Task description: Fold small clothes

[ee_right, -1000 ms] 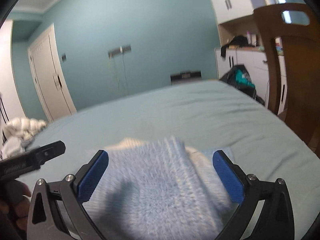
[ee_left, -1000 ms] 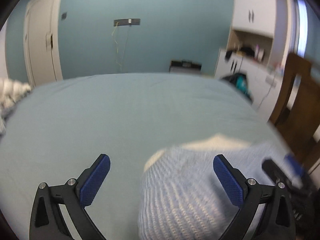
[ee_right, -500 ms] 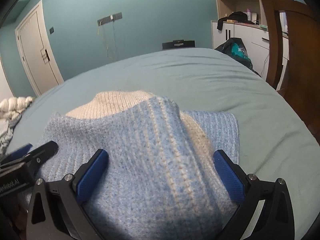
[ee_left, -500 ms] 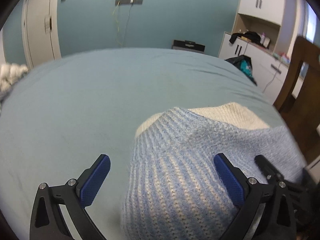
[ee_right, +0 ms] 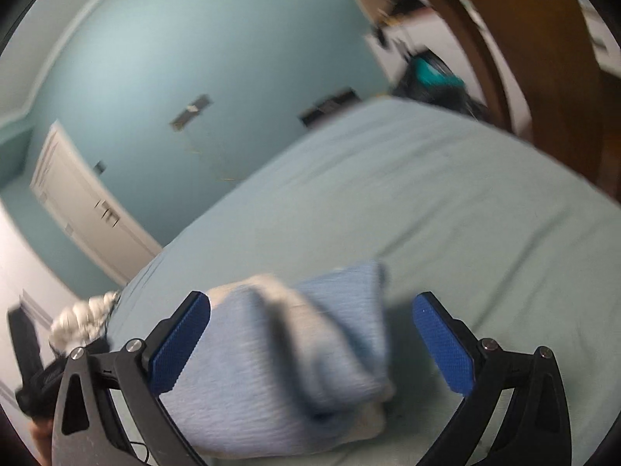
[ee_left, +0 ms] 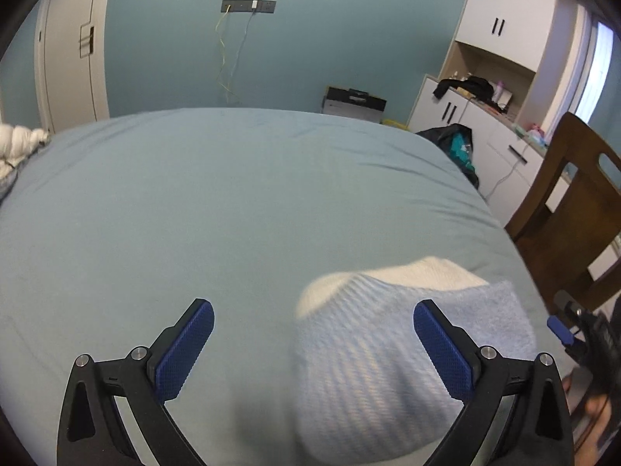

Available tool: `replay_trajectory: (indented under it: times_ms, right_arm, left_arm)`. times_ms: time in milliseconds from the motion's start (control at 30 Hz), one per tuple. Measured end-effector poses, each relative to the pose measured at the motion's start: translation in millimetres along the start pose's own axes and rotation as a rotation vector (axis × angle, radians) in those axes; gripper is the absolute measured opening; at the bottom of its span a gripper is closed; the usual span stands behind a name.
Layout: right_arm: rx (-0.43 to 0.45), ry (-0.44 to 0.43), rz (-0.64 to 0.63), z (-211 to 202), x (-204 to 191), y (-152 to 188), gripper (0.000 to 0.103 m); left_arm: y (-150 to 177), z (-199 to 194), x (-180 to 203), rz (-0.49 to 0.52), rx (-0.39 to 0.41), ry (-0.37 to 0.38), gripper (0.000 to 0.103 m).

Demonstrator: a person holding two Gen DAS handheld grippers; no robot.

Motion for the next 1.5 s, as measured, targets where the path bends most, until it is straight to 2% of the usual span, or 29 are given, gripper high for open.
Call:
replay_trajectory:
  times_ms: [100, 167, 367, 433, 500, 567, 667, 733, 800, 933, 1133, 1300, 1400, 1500]
  right_arm:
    - [-0.086, -0.066, 0.140, 22.2, 26.9, -7.9, 0.102]
    - [-0.138, -0.143, 0.217, 37.4, 37.4, -9.2, 0.102]
    - [-0.308, -0.269, 0.326, 78.0, 54.8, -16.9, 0.102]
    - [-0.357, -0.326, 0.354, 87.3, 56.9, -16.5, 0.102]
    - [-0.448, -0.393, 0.383, 106.2, 57.7, -12.4, 0.102]
    - [-0.544, -0.422, 0.395, 126.3, 54.6, -6.3, 0.102]
    - [-0.665, -0.419, 0.360, 154.0, 39.6, 3.9, 0.102]
    - [-0.676, -0.411, 0.348, 160.0, 34.4, 6.8, 0.102]
    - [-0.675, -0.443, 0.351, 165.6, 33.7, 10.0, 0.102]
    - [-0.680, -0.467, 0.382, 178.4, 36.7, 20.2, 0.102]
    - [-0.690, -0.434, 0.327, 181.1, 12.2, 31.1, 0.103]
    - [-0.696, -0.389, 0.240, 183.7, -20.0, 32.3, 0.102]
    - [-0.658, -0.378, 0.204, 179.8, -38.5, 30.4, 0.102]
    - [-0.593, -0.396, 0.141, 168.3, -64.7, 30.3, 0.099]
  left_arm:
    - [-4.8, 6.9, -16.0, -0.012, -0.027, -0.058, 0.103]
    - [-4.8, 19.4, -25.2, -0.017, -0.089, -0.084, 0.103]
    - [5.6, 51.1, -27.4, 0.052, -0.272, -0.046, 0.103]
    - [7.9, 57.5, -24.0, 0.064, -0.309, -0.010, 0.103]
    - [11.0, 64.0, -21.7, 0.049, -0.354, 0.072, 0.103]
    - [14.0, 75.4, -23.3, -0.007, -0.414, 0.199, 0.103]
    - [15.5, 94.2, -33.1, -0.129, -0.465, 0.326, 0.103]
    - [16.8, 111.8, -42.0, -0.215, -0.501, 0.415, 0.103]
    - [21.5, 131.9, -47.6, -0.276, -0.542, 0.525, 0.103]
    - [33.5, 155.6, -44.1, -0.349, -0.595, 0.686, 0.103]
    - [39.5, 162.1, -31.0, -0.340, -0.618, 0.716, 0.103]
    - [40.2, 161.0, -21.1, -0.295, -0.619, 0.685, 0.103]
    - [35.9, 157.0, -14.4, -0.248, -0.609, 0.674, 0.103]
    - [31.2, 151.2, -17.0, -0.252, -0.580, 0.682, 0.103]
Point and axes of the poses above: each gripper's, at about its wrist camera, not at the fingertips, and z roughly the way its jaws point, x to its right, y to its underside, the point moved 3 cm from there along z, roughly the way its jaws point, and after that the axes turned 14 degrees about -x, right-handed, at the moved point
